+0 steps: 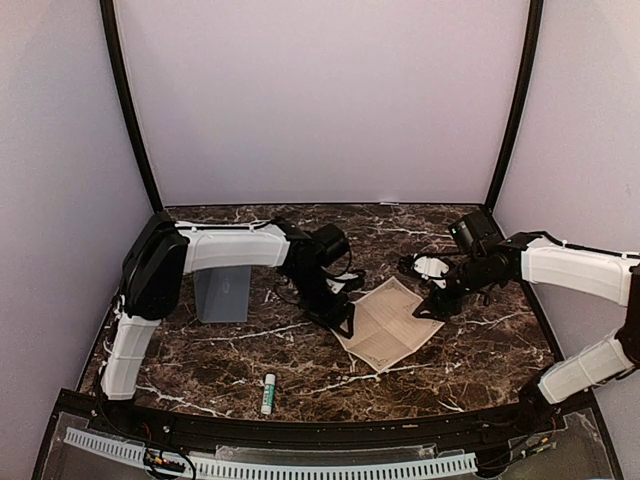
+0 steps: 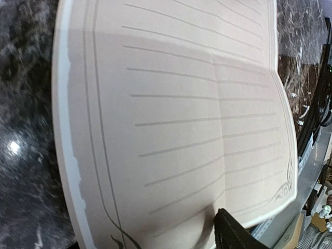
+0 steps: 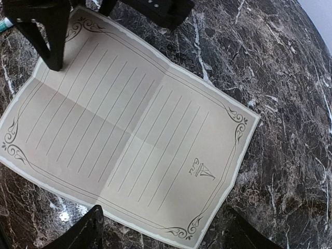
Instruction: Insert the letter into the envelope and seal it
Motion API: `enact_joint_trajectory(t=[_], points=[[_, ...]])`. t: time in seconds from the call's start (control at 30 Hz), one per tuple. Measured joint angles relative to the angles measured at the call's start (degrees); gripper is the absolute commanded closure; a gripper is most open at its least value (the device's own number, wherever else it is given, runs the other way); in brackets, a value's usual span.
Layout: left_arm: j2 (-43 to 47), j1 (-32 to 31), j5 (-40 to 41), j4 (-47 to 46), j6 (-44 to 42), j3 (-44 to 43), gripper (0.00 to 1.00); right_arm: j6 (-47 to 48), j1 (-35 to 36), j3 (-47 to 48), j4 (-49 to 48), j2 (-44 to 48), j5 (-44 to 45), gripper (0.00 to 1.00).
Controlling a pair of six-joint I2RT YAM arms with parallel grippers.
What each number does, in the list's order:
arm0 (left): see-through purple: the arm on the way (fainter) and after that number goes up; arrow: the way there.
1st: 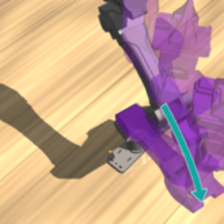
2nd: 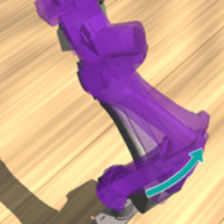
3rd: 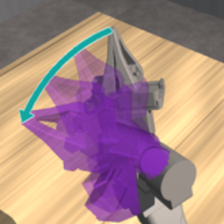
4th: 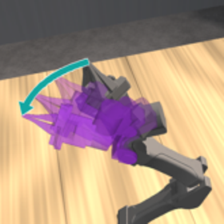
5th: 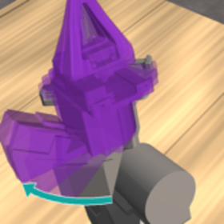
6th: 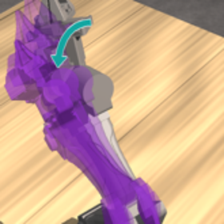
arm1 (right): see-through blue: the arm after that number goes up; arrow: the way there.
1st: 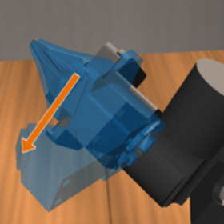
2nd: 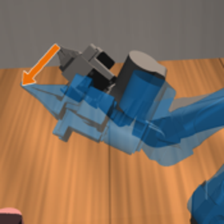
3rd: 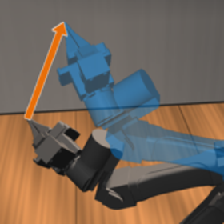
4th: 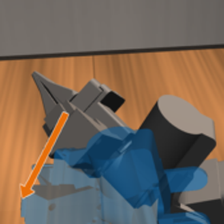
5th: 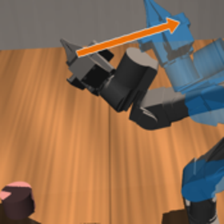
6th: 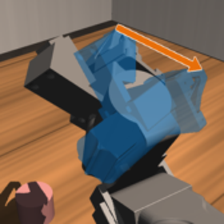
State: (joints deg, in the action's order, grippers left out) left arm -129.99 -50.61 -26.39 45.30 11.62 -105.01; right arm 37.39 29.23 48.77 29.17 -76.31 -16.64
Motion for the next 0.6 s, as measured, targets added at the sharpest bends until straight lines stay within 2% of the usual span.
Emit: enact_joint_trajectory(t=[0.13,0.33,0.6], points=[[4.33,-0.85,-1.9,0.09,1.03,5.25,0.35,0.04,0.0,0.0,0.0,-0.52,-0.02,0.27],[8.5,-0.17,-2.6,-1.77,3.34,8.57,0.35,0.04,0.0,0.0,0.24,-1.55,-0.02,0.26],[10.03,4.74,-11.45,-16.02,16.35,18.51,0.38,0.04,0.0,0.0,0.39,-1.57,-0.02,0.26]])
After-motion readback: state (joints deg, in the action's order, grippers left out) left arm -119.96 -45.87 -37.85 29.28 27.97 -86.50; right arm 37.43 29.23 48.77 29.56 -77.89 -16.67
